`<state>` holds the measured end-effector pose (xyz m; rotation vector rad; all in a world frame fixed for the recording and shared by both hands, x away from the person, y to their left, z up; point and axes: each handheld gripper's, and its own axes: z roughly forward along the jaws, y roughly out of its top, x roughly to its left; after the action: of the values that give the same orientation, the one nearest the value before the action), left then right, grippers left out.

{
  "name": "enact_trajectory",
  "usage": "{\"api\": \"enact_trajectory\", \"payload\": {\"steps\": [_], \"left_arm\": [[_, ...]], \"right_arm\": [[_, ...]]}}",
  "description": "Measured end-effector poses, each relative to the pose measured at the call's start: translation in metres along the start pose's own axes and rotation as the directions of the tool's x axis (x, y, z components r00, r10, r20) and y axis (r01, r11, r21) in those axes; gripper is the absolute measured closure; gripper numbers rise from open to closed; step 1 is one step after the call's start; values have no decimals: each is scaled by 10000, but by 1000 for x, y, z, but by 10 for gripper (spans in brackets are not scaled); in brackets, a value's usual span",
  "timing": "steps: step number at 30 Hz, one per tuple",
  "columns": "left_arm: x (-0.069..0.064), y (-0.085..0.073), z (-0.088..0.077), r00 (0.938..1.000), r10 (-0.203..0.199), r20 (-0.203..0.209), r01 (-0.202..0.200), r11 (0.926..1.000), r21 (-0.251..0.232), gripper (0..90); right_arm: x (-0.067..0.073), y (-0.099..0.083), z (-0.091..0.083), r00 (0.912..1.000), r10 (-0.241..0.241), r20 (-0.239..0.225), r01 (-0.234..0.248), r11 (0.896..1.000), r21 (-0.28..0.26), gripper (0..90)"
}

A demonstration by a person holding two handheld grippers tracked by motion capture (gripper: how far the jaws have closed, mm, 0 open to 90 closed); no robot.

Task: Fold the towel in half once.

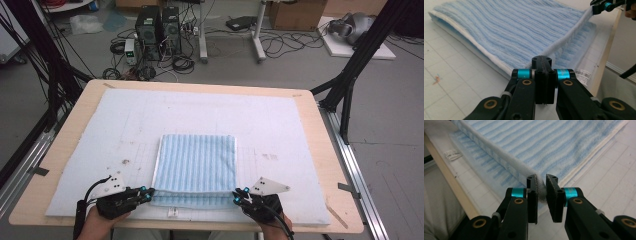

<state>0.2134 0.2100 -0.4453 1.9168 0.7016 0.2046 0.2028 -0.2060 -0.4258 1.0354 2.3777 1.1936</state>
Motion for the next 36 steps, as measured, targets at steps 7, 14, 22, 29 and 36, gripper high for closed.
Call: {"api": "enact_trajectory", "payload": {"steps": [7, 14, 22, 29, 36], "left_arm": [[2, 5, -6, 9994, -342, -103, 336, 9980, -536, 564], [21, 21, -11, 9927, -944, -756, 817, 9842, -1570, 552], [40, 33, 8, 9882, -1115, -1054, 971, 9864, -1329, 554], [59, 48, 29, 9872, -1040, -1207, 923, 9908, -993, 646], [82, 65, 66, 9865, -1076, -1238, 1074, 9942, -88, 735]], "right_arm": [[-8, -5, -10, 9965, 789, -280, -805, 9948, -623, 564], [-14, 2, 9, 9974, 724, -70, -726, 9966, -380, 577], [-2, 1, 28, 9990, -414, -157, 426, 9958, 814, 575], [-14, 11, 24, 9999, 77, -80, -77, 10000, -57, 524], [-27, 17, 33, 9999, 85, 78, -84, 9999, -81, 517]]}}
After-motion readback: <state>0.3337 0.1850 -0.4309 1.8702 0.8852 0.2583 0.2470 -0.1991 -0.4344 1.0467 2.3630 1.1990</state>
